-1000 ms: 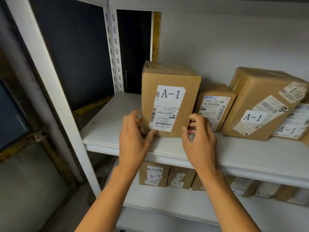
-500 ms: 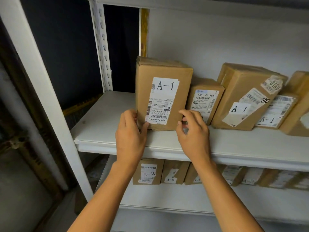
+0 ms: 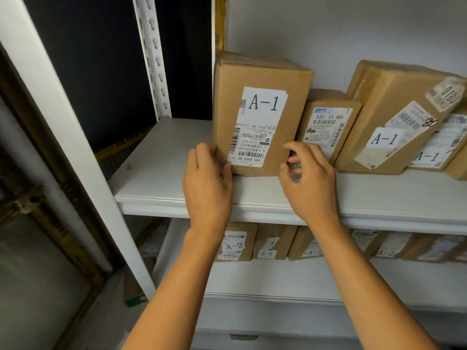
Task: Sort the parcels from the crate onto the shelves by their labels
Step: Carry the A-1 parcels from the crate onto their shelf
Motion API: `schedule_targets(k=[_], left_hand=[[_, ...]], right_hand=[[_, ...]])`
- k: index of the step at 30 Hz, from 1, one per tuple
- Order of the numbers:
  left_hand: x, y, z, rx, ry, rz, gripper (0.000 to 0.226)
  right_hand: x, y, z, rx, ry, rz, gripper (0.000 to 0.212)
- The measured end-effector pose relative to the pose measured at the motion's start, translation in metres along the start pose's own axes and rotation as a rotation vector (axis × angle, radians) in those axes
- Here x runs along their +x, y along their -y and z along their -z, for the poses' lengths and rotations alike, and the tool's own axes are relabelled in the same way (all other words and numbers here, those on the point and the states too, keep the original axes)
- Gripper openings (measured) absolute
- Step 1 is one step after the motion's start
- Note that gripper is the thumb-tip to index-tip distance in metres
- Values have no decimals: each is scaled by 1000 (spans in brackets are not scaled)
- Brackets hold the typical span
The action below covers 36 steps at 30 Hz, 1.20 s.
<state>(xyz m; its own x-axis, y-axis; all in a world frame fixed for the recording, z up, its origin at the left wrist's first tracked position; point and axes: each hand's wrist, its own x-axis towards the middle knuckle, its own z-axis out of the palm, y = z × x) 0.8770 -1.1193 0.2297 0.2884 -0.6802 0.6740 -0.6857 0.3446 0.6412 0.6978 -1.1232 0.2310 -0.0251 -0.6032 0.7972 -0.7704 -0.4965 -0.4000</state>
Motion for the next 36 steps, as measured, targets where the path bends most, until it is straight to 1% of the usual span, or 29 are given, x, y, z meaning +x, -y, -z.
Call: schedule_targets(k=[2,6,11,18,22,25,29,32,36], left_hand=[[-2,6,-1,-1,4,-26,26],[-3,14,1,14,36,-96,37],[2,15,4,81,172,-193,48],[8,13,4,149,277,-135,56],[5,7,6,258,332,-97,64],[1,1,9,335,376,-67,69],[-5,-1,16,374,416,-82,62],[-21,-11,19,341,424,-81,63],[-60,-44,4,421,448,-164,68]], right_hand=[[0,0,-1,2,-5,-2,34],[0,-2,-3,9,-12,3,39],[-1,-4,-5,-1,15,-38,47],[1,-1,-4,10,48,-91,50],[1,0,-2,18,57,-98,51],[-2,1,-1,-1,109,-115,54],[-8,6,8,-79,227,-159,58],[-23,10,26,-282,336,-157,57],[-55,-3,68,-364,326,-139,58]])
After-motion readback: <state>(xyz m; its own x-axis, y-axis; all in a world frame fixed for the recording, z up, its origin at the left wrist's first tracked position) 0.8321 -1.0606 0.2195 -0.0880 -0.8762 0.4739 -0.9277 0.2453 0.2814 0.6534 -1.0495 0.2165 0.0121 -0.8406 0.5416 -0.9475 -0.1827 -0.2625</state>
